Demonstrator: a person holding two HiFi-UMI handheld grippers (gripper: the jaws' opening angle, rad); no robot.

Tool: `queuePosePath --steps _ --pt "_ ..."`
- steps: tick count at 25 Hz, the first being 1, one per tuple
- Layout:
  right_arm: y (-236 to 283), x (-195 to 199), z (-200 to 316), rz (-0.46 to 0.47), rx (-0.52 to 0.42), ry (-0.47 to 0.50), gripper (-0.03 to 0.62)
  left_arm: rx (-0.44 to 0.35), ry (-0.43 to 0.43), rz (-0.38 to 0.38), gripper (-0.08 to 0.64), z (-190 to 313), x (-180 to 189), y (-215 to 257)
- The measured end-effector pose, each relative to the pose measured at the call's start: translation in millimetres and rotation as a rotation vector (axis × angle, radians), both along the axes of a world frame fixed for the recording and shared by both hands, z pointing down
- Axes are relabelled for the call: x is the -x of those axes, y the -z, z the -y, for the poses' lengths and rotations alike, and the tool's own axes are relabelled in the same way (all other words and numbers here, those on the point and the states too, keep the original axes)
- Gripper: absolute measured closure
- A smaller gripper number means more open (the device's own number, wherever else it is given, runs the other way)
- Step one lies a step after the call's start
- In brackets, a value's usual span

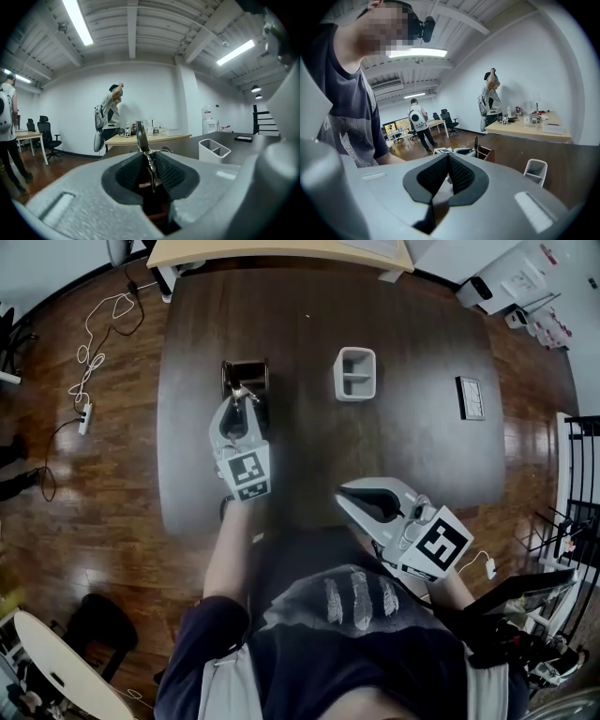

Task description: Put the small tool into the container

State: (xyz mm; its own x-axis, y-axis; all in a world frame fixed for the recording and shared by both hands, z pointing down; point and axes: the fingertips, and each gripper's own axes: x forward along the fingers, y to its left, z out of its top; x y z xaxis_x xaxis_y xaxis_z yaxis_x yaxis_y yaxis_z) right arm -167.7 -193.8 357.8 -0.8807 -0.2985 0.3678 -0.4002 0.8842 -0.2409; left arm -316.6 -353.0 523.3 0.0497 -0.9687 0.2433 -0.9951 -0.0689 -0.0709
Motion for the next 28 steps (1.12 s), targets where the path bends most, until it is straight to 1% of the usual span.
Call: queuePosePath --steps 3,7,8,9,11,12,14,18,21,23,26,28 --pt "-12.3 4.1 8.7 -0.026 0.018 -0.043 0.592 0.036 -0.042 0.048 0.479 4.6 -1.9 -1.8" --pt "-35.8 29.1 26.7 -0.055 0.038 -0.074 0.591 0.087 -0.087 0.087 0.472 7.9 21.8 -11.1" --pt "-37.2 33.5 26.7 -0.055 0.035 -0.067 0.592 0.097 -0.097 0.088 0.451 5.4 24.6 -11.8" --pt "-35.5 34.5 24.9 -0.048 0.032 -0.054 0.592 0.104 -0.102 0.085 0.446 2.0 23.9 -10.8" --pt "-27.9 28.7 19.8 -0.032 0.032 -0.035 0.592 0.116 -0.101 0.066 0.421 -4.1 16.8 -6.8" --pt "-24.8 24.9 17.8 -0.029 0.034 -0.034 0.592 0.123 -0.1 0.058 0.394 -6.1 13.4 -5.2" --pt "-22.0 20.3 14.6 -0.032 0.034 -0.036 0.592 0.128 -0.103 0.058 0.379 -8.7 10.5 -1.4" --pt "-21.0 12.4 12.6 -0.027 0.027 -0.046 0.592 0.1 -0.124 0.081 0.348 -11.2 4.9 12.5" --pt "-19.5 1.5 14.0 -0.031 0.016 -0.081 0.591 0.062 -0.162 0.071 0.314 -12.6 -7.5 29.2" --pt "-20.1 -2.8 15.4 -0.028 0.014 -0.106 0.592 0.035 -0.192 0.082 0.313 -17.2 -12.6 43.3" --pt "-23.5 -1.0 14.3 -0.015 0.022 -0.128 0.592 0.002 -0.245 0.125 0.313 -29.3 -16.5 63.1" --pt "-24.6 4.0 14.4 -0.019 0.02 -0.131 0.592 -0.023 -0.277 0.128 0.313 -36.1 -18.3 76.1"
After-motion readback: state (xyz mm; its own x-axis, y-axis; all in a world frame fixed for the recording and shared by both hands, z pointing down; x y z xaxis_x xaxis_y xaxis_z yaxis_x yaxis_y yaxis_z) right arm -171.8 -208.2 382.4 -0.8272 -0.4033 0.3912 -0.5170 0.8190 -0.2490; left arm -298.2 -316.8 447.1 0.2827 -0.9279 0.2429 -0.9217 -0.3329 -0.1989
